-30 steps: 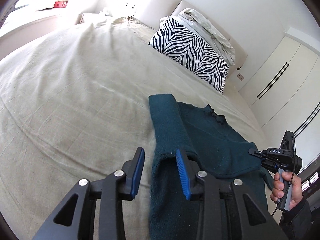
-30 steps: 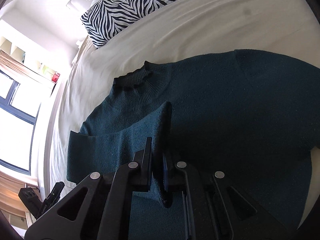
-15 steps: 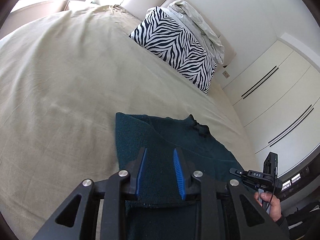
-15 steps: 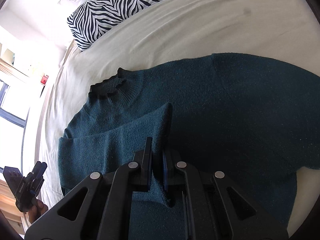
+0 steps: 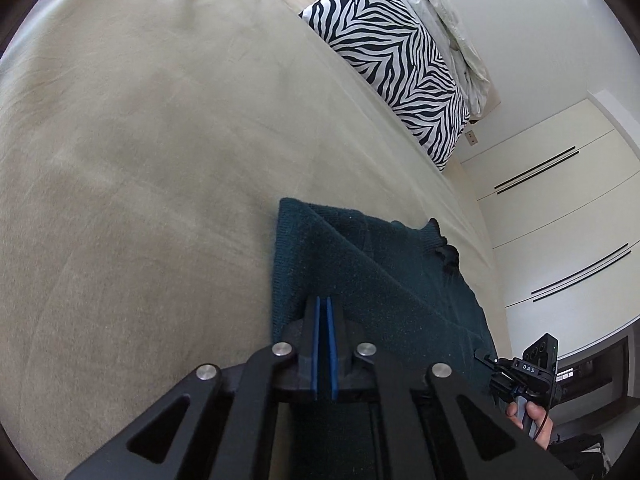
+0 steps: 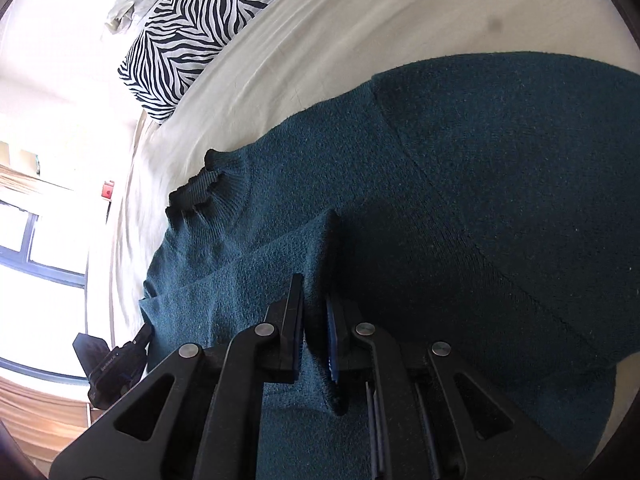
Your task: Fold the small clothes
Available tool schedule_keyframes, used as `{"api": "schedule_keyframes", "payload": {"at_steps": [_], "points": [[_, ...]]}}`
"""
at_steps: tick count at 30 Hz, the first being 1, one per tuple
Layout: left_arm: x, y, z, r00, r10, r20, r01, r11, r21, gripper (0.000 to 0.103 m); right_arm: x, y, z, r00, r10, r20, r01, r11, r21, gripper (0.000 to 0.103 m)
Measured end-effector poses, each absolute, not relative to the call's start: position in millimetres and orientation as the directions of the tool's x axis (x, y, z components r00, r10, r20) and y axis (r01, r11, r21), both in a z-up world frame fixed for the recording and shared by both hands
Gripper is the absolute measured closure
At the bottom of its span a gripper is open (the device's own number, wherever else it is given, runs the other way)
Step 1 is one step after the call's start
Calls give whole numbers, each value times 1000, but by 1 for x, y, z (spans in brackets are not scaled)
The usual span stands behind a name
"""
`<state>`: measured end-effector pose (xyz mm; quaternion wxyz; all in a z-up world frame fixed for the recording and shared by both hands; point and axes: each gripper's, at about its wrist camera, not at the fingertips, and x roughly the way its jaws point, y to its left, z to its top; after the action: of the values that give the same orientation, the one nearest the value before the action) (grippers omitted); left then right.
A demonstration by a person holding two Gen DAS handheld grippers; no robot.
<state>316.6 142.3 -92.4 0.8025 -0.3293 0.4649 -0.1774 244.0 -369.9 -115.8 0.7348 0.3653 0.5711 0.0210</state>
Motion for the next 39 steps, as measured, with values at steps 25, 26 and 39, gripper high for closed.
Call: {"api": "schedule_keyframes", "payload": {"at_steps": [25, 26, 39], "points": [[216, 108, -56, 551, -498, -670, 151, 849, -507, 64, 163, -371, -99, 500, 508, -702, 347, 625, 699, 92], [208, 106, -50, 553, -504, -664, 159, 846, -509, 62, 150, -384, -93, 521, 484, -703, 358, 625, 694, 90], [157, 29, -46, 453, -606, -653, 216, 786, -579, 41, -58, -620, -79, 772, 70, -632, 613, 186, 768, 43]]}}
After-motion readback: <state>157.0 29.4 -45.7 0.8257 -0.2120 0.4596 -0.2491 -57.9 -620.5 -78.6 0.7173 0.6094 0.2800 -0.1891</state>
